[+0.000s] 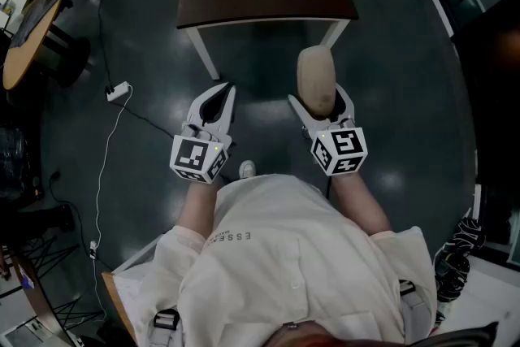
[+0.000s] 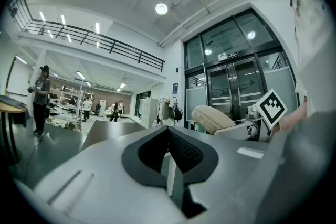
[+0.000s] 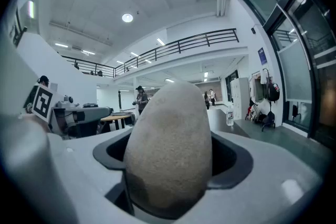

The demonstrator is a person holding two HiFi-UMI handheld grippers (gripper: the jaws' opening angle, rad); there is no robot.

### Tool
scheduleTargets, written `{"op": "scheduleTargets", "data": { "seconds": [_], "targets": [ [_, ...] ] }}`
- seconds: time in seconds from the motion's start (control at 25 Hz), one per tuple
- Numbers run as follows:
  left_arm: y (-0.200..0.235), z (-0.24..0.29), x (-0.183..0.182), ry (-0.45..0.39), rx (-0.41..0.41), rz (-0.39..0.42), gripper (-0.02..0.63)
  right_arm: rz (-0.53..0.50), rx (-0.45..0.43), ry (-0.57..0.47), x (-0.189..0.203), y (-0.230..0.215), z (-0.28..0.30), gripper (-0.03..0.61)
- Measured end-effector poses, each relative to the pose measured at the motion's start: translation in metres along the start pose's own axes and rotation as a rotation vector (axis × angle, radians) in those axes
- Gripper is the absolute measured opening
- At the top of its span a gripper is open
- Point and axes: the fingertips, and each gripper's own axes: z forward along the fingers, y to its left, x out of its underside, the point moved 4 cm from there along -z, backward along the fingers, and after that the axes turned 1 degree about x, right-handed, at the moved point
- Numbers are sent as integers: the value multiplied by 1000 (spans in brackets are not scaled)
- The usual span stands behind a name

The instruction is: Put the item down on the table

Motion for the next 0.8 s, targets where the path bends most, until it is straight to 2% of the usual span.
{"op": "scheduleTargets", "data": {
  "seconds": [0.8],
  "targets": [
    [10,-8,6,3,-9,-12,17,39,12,-18,0,1,5,394]
  ]
}}
